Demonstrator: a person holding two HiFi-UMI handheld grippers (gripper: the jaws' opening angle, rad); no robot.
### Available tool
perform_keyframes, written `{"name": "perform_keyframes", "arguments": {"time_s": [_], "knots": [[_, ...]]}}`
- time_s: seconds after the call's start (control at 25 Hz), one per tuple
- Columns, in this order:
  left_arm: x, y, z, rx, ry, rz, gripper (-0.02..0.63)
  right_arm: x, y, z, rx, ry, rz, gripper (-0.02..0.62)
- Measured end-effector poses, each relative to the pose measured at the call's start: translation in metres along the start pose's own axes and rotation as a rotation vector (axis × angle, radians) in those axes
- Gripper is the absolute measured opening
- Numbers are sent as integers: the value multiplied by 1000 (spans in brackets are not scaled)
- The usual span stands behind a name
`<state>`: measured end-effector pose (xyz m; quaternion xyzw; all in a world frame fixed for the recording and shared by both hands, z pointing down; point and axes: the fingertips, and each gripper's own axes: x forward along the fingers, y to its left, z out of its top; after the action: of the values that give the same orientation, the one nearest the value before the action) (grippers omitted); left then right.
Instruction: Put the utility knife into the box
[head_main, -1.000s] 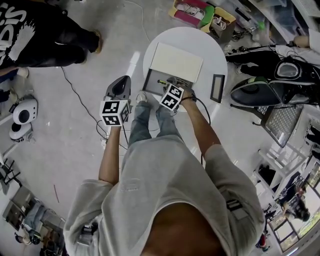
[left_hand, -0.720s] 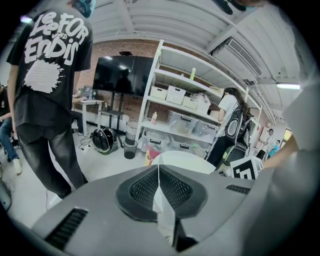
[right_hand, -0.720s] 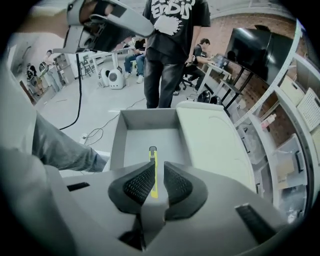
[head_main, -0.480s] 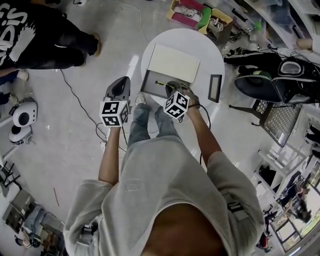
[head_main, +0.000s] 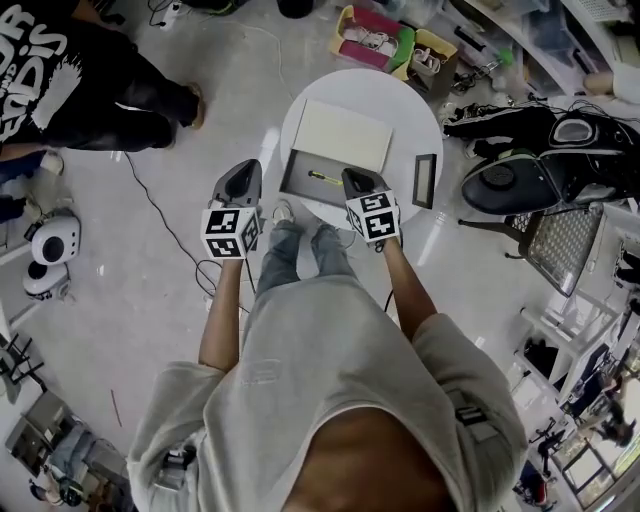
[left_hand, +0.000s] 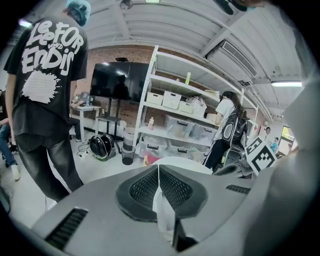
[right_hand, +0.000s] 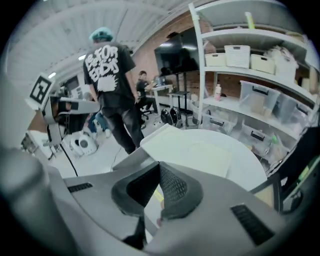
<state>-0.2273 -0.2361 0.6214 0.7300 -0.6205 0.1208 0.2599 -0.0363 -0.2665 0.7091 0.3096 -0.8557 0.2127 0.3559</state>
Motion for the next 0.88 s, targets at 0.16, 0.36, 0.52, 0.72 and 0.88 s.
{"name": "perform_keyframes", "arguments": {"time_s": [0.16, 0.36, 0.52, 0.72, 0.88], "knots": [[-2, -1, 9, 1, -22, 1, 23, -21, -20, 15, 158, -100, -38, 31], [-5, -6, 24, 6, -50, 1, 23, -48, -38, 34, 225, -201, -86, 29], [1, -9, 51, 33, -98, -4, 23, -67, -54, 69, 190, -301, -130, 30], [1, -11, 90, 64, -170, -5, 23, -95, -65, 116, 103, -402, -180, 29], [1, -11, 113, 88, -216, -3, 23, -112, -72, 140, 61, -462, -209, 29]]}}
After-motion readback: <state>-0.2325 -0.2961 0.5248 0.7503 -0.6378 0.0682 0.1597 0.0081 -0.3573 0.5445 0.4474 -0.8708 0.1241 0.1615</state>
